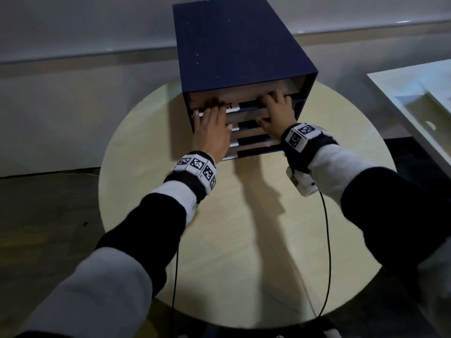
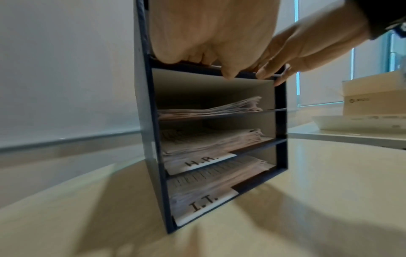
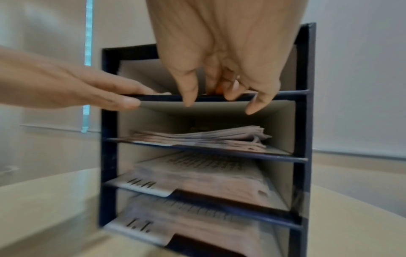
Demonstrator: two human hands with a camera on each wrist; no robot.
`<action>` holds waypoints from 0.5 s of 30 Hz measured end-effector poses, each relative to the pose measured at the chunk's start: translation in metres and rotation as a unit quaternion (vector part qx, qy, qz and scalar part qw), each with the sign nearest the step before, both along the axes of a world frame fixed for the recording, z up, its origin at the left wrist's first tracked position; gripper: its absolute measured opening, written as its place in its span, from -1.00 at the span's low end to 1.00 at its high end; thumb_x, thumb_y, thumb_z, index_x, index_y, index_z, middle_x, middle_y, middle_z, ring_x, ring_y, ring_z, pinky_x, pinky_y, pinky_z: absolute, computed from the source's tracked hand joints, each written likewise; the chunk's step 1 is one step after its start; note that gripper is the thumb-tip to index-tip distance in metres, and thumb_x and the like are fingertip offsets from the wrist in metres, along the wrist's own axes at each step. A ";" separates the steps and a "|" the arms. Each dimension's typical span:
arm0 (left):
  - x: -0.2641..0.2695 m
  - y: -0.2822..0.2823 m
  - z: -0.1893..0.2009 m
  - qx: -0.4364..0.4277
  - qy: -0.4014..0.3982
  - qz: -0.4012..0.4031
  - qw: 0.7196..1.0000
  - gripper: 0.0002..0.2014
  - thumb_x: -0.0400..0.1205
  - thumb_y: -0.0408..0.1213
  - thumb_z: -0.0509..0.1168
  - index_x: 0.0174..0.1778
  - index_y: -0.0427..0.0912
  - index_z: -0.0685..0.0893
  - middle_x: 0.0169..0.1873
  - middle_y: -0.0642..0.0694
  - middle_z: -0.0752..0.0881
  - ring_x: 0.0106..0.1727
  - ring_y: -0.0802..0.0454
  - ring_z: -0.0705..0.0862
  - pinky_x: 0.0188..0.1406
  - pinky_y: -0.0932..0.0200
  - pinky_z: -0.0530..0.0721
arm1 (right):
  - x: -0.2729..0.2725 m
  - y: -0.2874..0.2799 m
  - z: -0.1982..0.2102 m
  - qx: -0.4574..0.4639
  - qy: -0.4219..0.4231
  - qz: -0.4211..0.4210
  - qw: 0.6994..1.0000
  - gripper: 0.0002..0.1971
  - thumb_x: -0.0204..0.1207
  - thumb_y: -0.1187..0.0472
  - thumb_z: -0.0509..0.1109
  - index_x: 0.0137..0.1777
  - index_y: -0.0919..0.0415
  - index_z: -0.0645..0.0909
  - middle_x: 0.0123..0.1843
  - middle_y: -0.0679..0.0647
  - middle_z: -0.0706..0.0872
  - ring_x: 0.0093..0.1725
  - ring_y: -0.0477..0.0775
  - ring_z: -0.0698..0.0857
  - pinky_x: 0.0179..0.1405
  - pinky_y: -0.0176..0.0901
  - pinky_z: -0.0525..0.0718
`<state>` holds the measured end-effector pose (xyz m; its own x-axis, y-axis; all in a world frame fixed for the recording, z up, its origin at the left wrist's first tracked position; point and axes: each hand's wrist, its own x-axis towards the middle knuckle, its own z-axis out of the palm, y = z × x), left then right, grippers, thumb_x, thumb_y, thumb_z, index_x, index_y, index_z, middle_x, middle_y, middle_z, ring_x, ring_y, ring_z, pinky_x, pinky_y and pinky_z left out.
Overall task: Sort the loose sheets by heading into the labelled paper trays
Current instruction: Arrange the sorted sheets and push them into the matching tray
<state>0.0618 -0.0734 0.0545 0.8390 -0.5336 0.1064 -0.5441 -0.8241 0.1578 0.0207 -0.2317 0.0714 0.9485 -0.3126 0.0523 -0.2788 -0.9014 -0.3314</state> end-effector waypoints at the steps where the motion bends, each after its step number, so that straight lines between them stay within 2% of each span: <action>1: -0.005 0.003 -0.002 -0.008 0.012 0.000 1.000 -0.49 0.74 -0.16 -0.02 0.62 -0.23 0.11 0.61 -0.20 0.19 0.63 -0.12 0.12 0.60 -0.10 -0.10 | -0.012 0.008 -0.003 -0.012 0.005 0.009 1.000 -0.46 0.54 0.19 0.30 0.51 0.17 0.29 0.54 0.19 0.24 0.44 0.30 0.28 0.31 0.15 0.42; 4: -0.023 0.006 -0.006 -0.044 0.055 0.008 0.998 -0.44 0.74 -0.21 0.00 0.64 -0.22 -0.02 0.66 -0.15 -0.06 0.68 -0.07 -0.12 0.61 -0.06 -0.15 | -0.050 0.030 -0.020 -0.033 0.042 0.053 0.997 -0.43 0.53 0.19 0.29 0.53 0.14 0.24 0.61 0.09 0.14 0.51 0.24 0.20 0.38 0.17 0.31; 7: -0.051 0.008 -0.022 -0.063 0.098 0.026 0.993 -0.47 0.73 -0.27 0.01 0.63 -0.26 0.06 0.66 -0.21 -0.07 0.68 -0.11 -0.12 0.61 -0.05 -0.13 | -0.089 0.047 -0.047 -0.017 0.123 0.074 0.989 -0.46 0.57 0.22 0.22 0.55 0.18 0.22 0.65 0.06 0.06 0.61 0.16 0.07 0.50 0.16 0.20; 11: -0.093 0.021 -0.071 -0.022 0.209 0.074 0.975 -0.48 0.73 -0.26 -0.01 0.63 -0.22 0.05 0.66 -0.17 -0.10 0.68 -0.09 -0.13 0.61 -0.10 -0.08 | -0.132 0.052 -0.087 0.012 0.246 0.064 0.967 -0.47 0.57 0.27 0.15 0.56 0.20 0.20 0.67 0.06 -0.01 0.65 0.14 -0.04 0.58 0.17 0.11; 13: -0.113 0.032 -0.097 -0.003 0.260 0.100 0.960 -0.48 0.73 -0.18 -0.02 0.63 -0.13 0.05 0.66 -0.12 -0.12 0.68 -0.09 -0.12 0.63 -0.16 -0.03 | -0.150 0.056 -0.101 0.030 0.269 0.056 0.961 -0.46 0.60 0.19 0.16 0.57 0.17 0.17 0.68 0.04 -0.02 0.65 0.15 -0.05 0.56 0.19 0.14; 15: -0.132 0.043 -0.116 0.007 0.293 0.112 0.949 -0.45 0.73 -0.07 0.01 0.64 -0.02 0.02 0.66 -0.10 -0.14 0.67 -0.08 -0.14 0.62 -0.18 -0.01 | -0.163 0.061 -0.110 0.059 0.284 0.046 0.956 -0.36 0.58 0.02 0.24 0.60 0.06 0.08 0.68 -0.01 -0.08 0.66 0.15 -0.09 0.55 0.24 0.14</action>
<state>-0.0705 -0.0307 -0.0614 0.8451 -0.3319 -0.4191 -0.1762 -0.9130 0.3678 -0.1423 -0.1703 -0.0387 0.8367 -0.1982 -0.5105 -0.3654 -0.8965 -0.2507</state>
